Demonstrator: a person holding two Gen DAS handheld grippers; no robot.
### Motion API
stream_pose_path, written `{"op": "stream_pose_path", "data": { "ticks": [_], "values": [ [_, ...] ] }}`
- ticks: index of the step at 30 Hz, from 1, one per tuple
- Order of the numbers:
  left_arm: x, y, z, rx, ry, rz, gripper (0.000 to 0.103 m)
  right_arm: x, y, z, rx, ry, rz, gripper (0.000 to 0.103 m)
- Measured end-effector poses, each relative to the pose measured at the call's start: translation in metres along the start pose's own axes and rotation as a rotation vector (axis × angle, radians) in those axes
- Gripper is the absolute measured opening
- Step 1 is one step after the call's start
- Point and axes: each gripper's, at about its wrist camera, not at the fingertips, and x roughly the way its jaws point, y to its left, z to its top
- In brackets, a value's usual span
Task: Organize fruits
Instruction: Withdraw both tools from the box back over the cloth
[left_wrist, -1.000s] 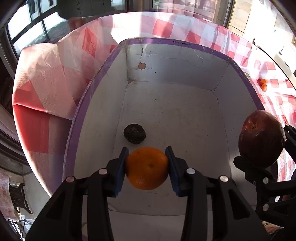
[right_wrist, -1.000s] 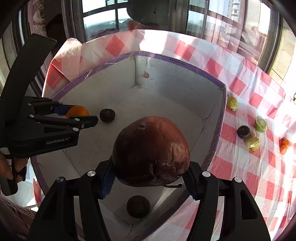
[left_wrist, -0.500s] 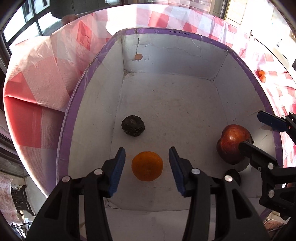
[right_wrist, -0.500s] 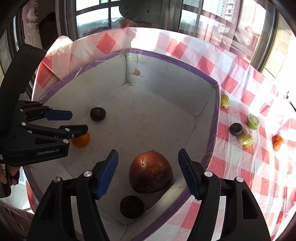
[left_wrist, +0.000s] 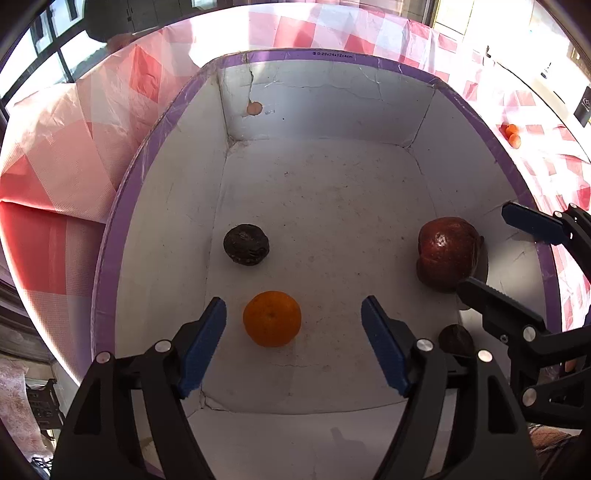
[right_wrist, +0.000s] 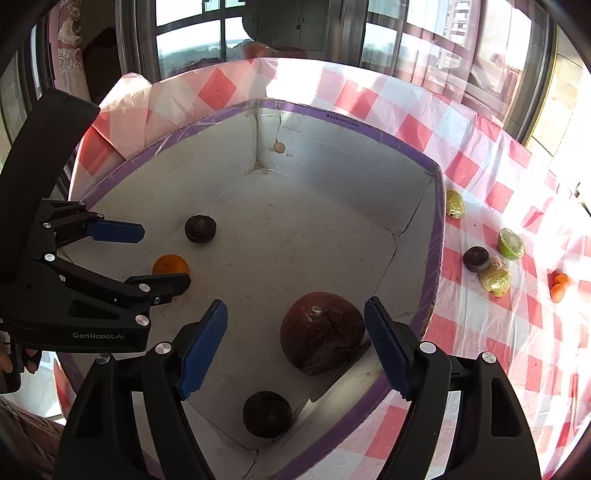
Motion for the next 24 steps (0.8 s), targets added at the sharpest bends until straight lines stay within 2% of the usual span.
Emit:
{"op": "stream_pose_path", "data": {
  "ticks": [5,11,13,17,21,24],
  "values": [
    [-0.005,-0.001,-0.001,-0.034,-0.043,-0.045,0.089,-0.012,-0.003,0.001,0.032,-0.044,0.023,0.075],
    [-0.015,0.003,-0.005,-0.11,-0.098,-0.087,0.091,-0.042,-0.026,0.001,0.09,-0.136,0.047,0.077],
    [-0.02,0.002,-0.004,-0.132,-0.119,-0.065,0.091,-0.051,-0.039,-0.002,0.127,-0.163,0.055,0.077],
    [-0.044,-0.014,0.006,-0.129,-0.222,0.035,0.091,-0.06,-0.073,-0.015,0.209,-0.163,0.035,0.078],
    [-0.062,-0.047,0.028,-0.134,-0.285,0.104,0.096,-0.059,-0.123,-0.04,0.322,-0.121,-0.005,0.078],
    [-0.067,-0.081,0.046,-0.109,-0.304,0.1,0.096,-0.054,-0.16,-0.064,0.39,-0.059,-0.046,0.078]
  ]
}}
